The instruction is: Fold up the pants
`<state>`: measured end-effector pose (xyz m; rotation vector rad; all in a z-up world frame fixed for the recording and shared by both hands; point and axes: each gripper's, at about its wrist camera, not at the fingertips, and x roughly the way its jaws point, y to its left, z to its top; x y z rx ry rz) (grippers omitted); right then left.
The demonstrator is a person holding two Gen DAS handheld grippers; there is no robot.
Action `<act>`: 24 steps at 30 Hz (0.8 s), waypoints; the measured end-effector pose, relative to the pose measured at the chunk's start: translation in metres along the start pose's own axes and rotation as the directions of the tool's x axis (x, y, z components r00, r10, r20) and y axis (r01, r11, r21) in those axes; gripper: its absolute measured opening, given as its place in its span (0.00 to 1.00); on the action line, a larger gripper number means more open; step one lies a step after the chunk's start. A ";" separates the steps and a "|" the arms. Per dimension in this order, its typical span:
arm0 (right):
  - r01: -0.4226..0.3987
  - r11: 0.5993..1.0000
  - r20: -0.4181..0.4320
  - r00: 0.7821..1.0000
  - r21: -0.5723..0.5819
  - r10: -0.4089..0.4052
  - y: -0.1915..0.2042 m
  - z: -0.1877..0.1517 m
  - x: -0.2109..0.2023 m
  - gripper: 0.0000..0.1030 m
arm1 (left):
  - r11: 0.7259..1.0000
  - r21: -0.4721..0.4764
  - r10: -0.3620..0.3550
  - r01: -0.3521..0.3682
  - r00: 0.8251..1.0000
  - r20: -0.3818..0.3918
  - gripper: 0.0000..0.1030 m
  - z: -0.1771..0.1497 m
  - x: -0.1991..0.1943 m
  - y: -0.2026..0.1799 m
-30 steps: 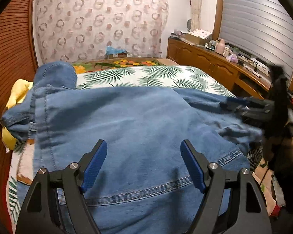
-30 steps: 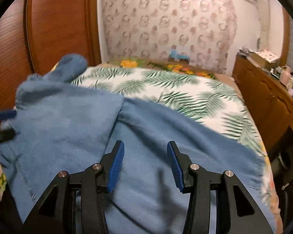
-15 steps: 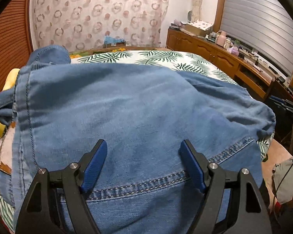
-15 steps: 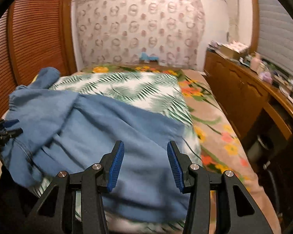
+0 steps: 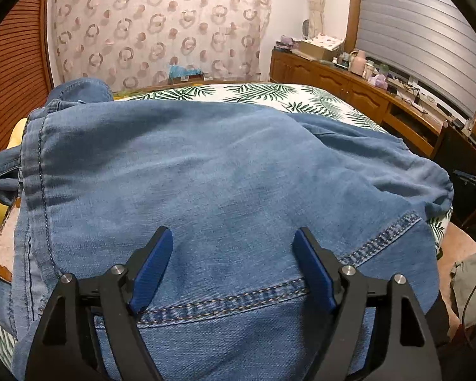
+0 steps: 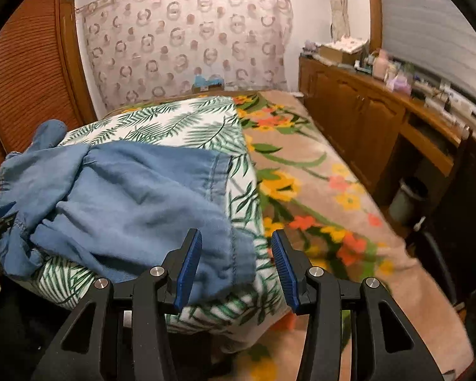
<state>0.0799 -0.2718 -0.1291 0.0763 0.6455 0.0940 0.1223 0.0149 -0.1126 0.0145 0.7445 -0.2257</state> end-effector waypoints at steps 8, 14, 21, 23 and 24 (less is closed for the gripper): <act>0.004 1.000 -0.050 0.999 -0.023 -0.005 -0.016 0.000 0.008 0.46 | 1.000 0.003 0.005 -0.005 1.000 0.009 0.78 0.000 -0.002 -0.002; -0.032 0.998 -0.063 0.998 -0.058 0.029 -0.015 0.007 0.005 0.10 | 1.000 -0.016 -0.001 0.000 1.000 -0.008 0.78 0.002 -0.004 -0.002; -0.120 0.987 0.077 0.989 -0.107 0.129 -0.005 0.059 -0.035 0.07 | 1.000 -0.018 -0.018 0.018 0.999 0.030 0.78 0.007 -0.034 -0.004; -0.158 0.977 0.116 0.978 -0.146 0.175 0.007 0.080 -0.048 0.07 | 1.000 -0.016 -0.023 0.024 0.998 0.054 0.78 0.011 -0.047 -0.005; -0.178 0.970 0.134 0.970 -0.168 0.202 0.016 0.090 -0.055 0.07 | 1.000 -0.016 -0.024 0.025 0.998 0.062 0.78 0.012 -0.051 -0.003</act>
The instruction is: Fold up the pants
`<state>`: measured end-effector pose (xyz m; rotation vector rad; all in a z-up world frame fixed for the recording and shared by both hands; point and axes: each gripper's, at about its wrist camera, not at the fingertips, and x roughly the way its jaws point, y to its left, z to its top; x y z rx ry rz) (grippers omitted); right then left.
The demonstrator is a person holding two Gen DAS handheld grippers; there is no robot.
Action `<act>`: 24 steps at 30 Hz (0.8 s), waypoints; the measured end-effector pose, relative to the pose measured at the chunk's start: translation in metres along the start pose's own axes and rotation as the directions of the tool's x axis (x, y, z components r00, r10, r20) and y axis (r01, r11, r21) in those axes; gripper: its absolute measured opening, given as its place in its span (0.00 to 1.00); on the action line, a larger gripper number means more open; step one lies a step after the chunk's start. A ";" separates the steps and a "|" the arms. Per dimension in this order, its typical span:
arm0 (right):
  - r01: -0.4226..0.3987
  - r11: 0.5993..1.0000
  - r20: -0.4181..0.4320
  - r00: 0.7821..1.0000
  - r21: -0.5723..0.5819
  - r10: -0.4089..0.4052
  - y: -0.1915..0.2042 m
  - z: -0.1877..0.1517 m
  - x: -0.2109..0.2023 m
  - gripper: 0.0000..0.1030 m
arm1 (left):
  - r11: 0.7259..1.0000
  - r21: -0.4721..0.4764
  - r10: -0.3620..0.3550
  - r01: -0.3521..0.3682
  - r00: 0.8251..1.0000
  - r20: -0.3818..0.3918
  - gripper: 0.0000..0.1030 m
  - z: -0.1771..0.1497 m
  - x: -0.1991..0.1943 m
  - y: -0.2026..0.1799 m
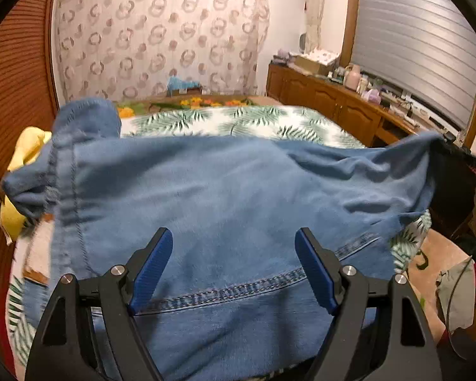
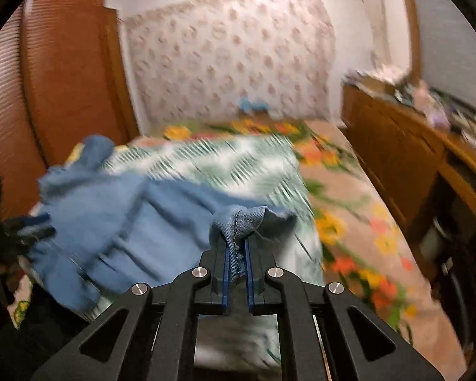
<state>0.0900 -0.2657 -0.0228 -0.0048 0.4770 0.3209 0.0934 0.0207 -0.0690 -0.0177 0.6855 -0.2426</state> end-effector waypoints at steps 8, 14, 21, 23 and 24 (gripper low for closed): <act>-0.189 0.963 0.106 0.972 -0.191 0.212 0.087 0.074 -0.009 0.07 | 1.000 -0.009 0.008 -0.008 0.998 0.062 0.78 0.011 -0.038 0.012; -0.320 0.903 0.067 0.933 -0.286 0.352 0.143 0.096 0.008 0.07 | 0.999 -0.036 0.041 -0.038 0.995 0.089 0.78 0.009 -0.059 0.028; -0.443 0.854 -0.086 0.895 -0.273 0.437 0.141 0.104 0.046 0.08 | 0.995 -0.078 0.071 -0.064 0.993 0.091 0.78 0.004 -0.065 0.048; -0.421 0.862 -0.095 0.906 -0.281 0.411 0.133 0.108 0.051 0.14 | 0.994 -0.089 0.071 -0.063 0.994 0.084 0.78 0.001 -0.062 0.053; -0.416 0.863 -0.097 0.909 -0.286 0.405 0.137 0.112 0.054 0.18 | 0.994 -0.091 0.069 -0.062 0.994 0.083 0.78 0.001 -0.061 0.054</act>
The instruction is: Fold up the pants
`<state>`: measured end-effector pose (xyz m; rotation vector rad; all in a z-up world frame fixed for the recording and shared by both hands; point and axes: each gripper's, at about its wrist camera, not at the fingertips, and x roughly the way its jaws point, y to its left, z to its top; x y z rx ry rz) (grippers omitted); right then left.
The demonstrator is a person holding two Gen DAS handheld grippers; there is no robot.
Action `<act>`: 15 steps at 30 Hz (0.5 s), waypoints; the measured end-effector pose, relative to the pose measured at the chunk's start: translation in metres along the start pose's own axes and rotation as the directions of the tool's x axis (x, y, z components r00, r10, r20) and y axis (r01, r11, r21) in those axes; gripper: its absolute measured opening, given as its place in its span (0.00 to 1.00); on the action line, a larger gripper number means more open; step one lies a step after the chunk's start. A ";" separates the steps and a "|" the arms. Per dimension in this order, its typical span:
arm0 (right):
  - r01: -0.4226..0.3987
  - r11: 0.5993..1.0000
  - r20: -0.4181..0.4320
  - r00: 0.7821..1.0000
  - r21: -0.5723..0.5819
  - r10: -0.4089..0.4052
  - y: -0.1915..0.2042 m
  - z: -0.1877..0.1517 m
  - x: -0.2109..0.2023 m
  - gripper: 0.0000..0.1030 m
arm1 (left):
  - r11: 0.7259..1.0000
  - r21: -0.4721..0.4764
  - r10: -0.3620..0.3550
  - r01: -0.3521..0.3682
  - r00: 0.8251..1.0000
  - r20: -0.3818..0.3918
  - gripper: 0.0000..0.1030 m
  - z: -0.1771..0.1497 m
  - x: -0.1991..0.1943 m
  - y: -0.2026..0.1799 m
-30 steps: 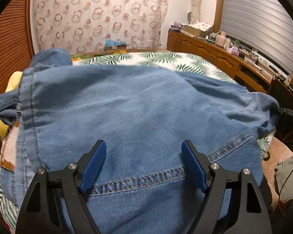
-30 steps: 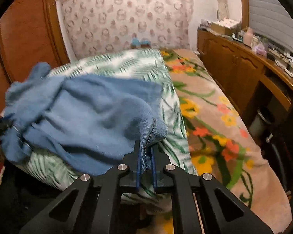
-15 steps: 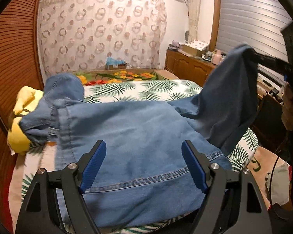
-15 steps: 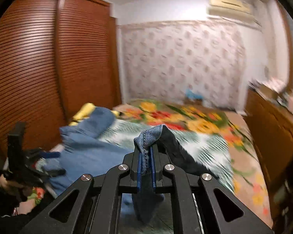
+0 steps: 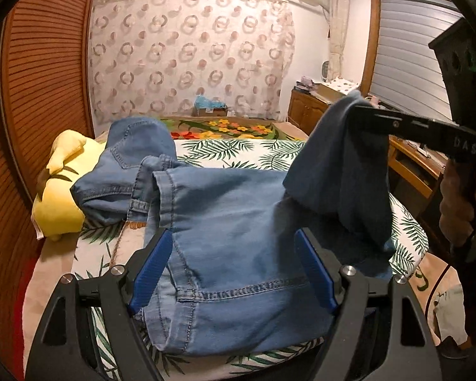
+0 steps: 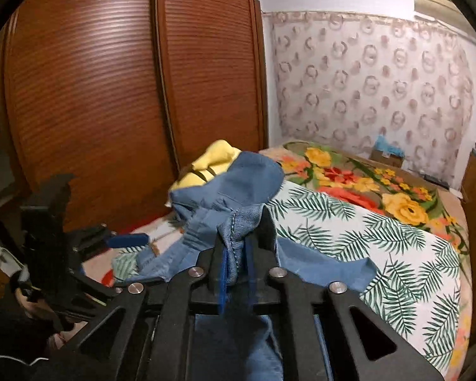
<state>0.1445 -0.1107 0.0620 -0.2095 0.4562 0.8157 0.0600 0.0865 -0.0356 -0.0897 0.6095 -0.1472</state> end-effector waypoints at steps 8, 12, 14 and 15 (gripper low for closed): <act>0.082 0.996 -0.023 0.996 0.019 -0.082 -0.014 0.000 0.008 0.37 | 1.000 0.001 -0.009 0.009 1.000 -0.023 0.78 -0.006 0.011 0.001; 0.124 0.992 -0.070 0.990 0.021 -0.122 0.001 -0.022 0.030 0.37 | 1.000 0.005 -0.007 0.007 0.999 -0.042 0.78 -0.010 0.016 0.001; 0.127 0.991 -0.106 0.987 0.042 -0.122 -0.001 -0.030 0.041 0.37 | 1.000 0.005 -0.006 0.006 0.999 -0.054 0.78 -0.014 0.020 0.002; 0.129 0.990 -0.122 0.985 0.050 -0.122 -0.001 -0.034 0.045 0.37 | 1.000 0.005 -0.007 0.008 0.998 -0.061 0.78 -0.017 0.021 0.002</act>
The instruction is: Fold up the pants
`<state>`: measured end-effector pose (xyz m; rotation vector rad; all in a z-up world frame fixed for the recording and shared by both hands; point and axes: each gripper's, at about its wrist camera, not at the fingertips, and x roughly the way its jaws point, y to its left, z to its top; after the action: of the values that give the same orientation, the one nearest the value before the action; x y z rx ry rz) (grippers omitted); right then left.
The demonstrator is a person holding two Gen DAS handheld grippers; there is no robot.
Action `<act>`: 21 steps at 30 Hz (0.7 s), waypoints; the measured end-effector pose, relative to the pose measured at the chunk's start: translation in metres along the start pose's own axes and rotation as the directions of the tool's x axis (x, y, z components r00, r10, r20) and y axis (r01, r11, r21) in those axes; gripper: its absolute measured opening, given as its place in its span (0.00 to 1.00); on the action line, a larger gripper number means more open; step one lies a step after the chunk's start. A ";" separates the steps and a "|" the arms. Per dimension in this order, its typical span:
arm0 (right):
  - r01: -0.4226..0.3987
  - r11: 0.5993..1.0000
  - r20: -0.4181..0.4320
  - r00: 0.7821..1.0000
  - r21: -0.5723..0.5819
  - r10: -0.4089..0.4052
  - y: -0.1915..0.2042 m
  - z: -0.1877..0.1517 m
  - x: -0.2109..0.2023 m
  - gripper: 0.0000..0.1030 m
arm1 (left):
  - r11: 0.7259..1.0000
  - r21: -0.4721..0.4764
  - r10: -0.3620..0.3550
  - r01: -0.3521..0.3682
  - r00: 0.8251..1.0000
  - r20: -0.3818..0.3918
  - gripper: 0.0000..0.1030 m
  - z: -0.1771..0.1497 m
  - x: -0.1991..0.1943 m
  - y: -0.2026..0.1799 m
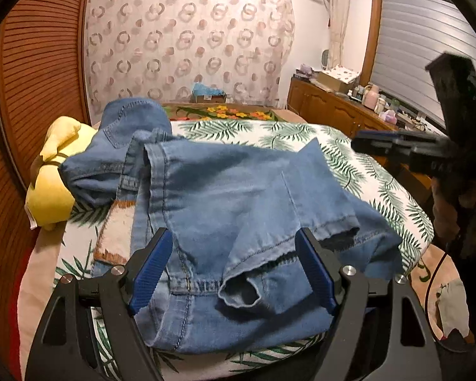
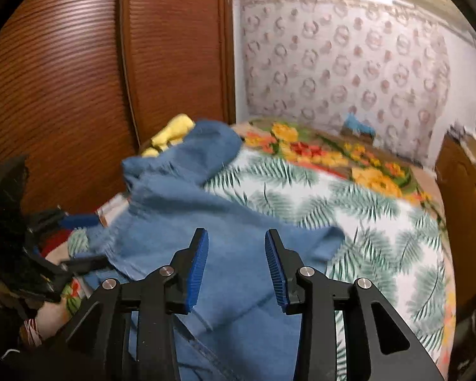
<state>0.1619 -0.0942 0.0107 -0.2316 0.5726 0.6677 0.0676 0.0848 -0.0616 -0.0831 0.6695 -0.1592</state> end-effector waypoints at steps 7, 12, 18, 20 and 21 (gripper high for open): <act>-0.007 0.997 -0.100 0.995 0.074 0.014 -0.004 -0.015 0.017 0.38 | 1.000 -0.007 0.005 -0.006 0.998 -0.058 0.78 -0.017 0.015 0.006; -0.052 0.991 -0.159 0.985 0.126 0.072 -0.001 -0.015 0.027 0.38 | 1.000 0.006 0.017 -0.016 0.996 -0.093 0.78 -0.026 0.027 0.004; -0.102 0.981 -0.195 0.972 0.164 0.134 0.005 -0.006 0.042 0.38 | 1.000 0.003 0.016 -0.016 0.995 -0.096 0.78 -0.028 0.028 0.006; -0.121 0.980 -0.198 0.968 0.157 0.151 0.008 0.000 0.046 0.36 | 1.000 0.002 0.016 -0.016 0.995 -0.096 0.78 -0.028 0.028 0.006; -0.133 0.980 -0.194 0.968 0.147 0.161 0.011 0.003 0.048 0.22 | 1.000 0.004 0.017 -0.016 0.995 -0.095 0.78 -0.028 0.029 0.006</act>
<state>0.1864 -0.0601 -0.0143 -0.1345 0.8358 0.7512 0.0731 0.0853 -0.1016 -0.0670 0.7650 -0.1493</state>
